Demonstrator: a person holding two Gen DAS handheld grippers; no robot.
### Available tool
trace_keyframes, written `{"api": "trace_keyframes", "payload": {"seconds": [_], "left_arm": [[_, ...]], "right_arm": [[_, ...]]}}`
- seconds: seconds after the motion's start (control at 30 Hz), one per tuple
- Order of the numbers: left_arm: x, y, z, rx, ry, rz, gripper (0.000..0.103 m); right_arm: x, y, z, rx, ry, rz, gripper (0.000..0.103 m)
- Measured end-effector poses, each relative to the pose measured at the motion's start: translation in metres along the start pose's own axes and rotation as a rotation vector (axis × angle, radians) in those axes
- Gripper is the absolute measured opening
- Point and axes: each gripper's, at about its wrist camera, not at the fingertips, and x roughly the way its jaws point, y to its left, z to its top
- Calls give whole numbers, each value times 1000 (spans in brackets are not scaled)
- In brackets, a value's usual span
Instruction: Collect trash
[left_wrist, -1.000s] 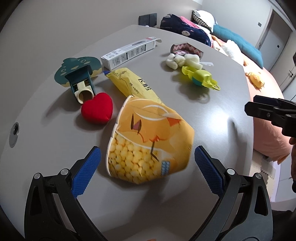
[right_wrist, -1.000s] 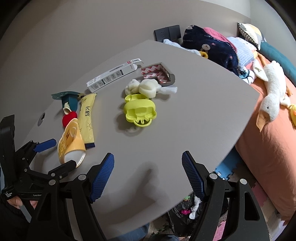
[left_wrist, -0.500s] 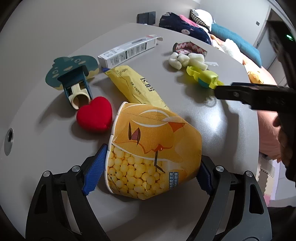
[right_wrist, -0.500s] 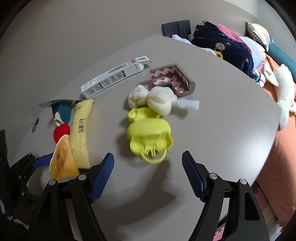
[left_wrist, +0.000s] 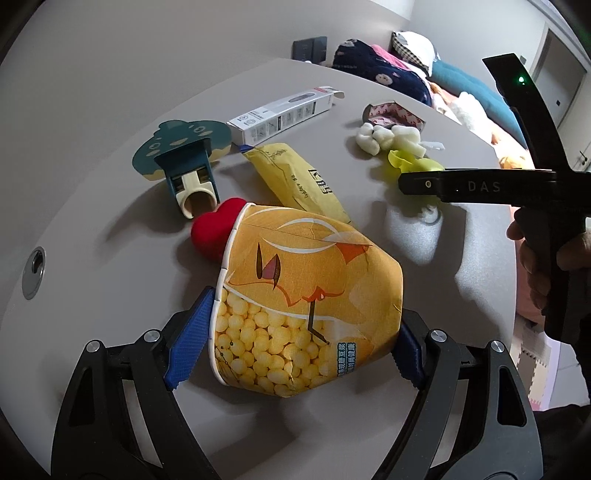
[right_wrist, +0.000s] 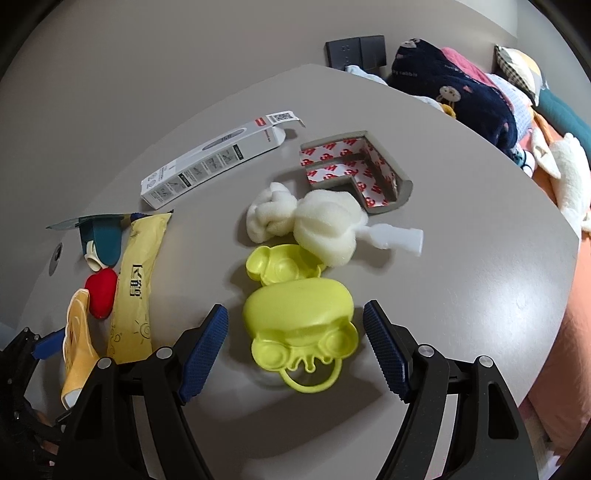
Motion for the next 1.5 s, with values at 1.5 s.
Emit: {"api": "trace_keyframes", "payload": {"seconds": [1.5], "left_arm": [[-52, -113, -9, 185, -90, -93, 82]], "right_arm": [[-150, -39, -100, 60, -154, -1, 57]]}}
